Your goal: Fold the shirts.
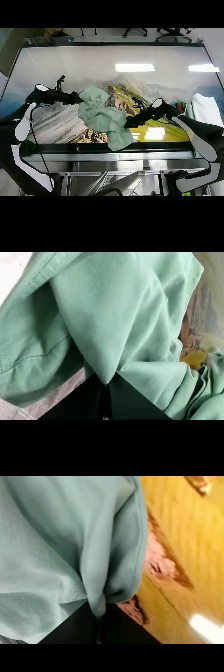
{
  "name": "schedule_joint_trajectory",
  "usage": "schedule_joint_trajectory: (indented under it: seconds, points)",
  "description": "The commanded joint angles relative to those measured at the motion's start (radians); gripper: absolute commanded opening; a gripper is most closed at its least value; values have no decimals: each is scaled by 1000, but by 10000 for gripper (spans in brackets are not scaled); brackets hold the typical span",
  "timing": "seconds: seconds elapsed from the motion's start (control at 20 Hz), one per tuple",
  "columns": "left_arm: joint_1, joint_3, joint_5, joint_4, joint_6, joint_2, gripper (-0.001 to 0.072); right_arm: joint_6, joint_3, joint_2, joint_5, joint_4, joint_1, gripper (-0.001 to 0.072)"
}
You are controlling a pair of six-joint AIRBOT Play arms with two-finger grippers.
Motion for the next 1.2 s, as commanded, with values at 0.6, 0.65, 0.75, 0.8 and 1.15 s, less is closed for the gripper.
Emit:
schedule_joint_trajectory:
  seconds: [0.6,0.65,0.75,0.8,1.15]
  points:
    - [69,31,-201,-16,-61,715,7,-74,512,421,6,21,-197,13]
    - [70,36,-206,-15,-66,790,7,-74,570,465,6,-9,-197,13]
    - [70,82,-226,-14,-76,937,7,-74,659,552,5,-74,-197,13]
    - [70,111,-222,-5,-85,999,7,-74,691,597,-2,-116,-197,13]
    - [70,255,-148,223,-169,1185,8,-73,712,723,-43,-307,-198,14]
